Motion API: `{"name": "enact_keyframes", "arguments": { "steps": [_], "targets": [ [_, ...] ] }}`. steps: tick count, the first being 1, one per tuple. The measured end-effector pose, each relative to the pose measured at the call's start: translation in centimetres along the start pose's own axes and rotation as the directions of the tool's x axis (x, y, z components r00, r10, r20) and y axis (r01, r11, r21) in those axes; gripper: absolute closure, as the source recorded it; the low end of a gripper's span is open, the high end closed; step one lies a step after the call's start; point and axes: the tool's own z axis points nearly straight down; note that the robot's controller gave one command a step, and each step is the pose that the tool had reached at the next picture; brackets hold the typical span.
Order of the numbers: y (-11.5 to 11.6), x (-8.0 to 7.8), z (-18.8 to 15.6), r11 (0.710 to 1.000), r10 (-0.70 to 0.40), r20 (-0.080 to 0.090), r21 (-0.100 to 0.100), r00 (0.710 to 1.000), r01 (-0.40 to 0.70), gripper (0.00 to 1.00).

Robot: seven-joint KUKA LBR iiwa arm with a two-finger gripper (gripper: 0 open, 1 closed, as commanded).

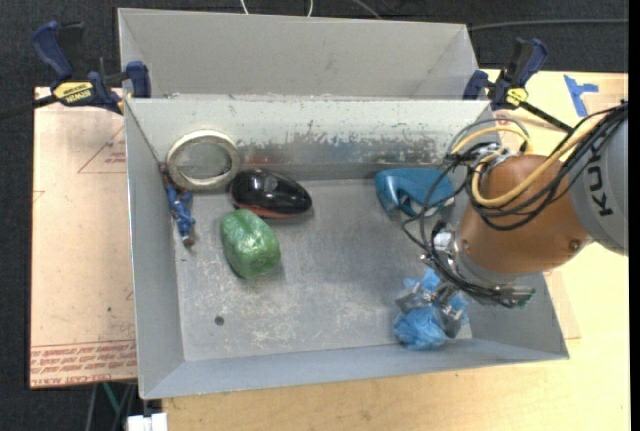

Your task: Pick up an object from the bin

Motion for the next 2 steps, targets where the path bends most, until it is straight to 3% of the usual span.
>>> {"name": "enact_keyframes", "arguments": {
  "steps": [1, 2],
  "targets": [
    [0.3, 0.1, -1.7, 1.000, 0.001, -0.007, -0.012, 1.000, -0.001, 1.00],
    [0.2, 0.0, -5.7, 1.000, 0.001, -0.005, -0.008, 1.000, -0.001, 1.00]
  ]
}}
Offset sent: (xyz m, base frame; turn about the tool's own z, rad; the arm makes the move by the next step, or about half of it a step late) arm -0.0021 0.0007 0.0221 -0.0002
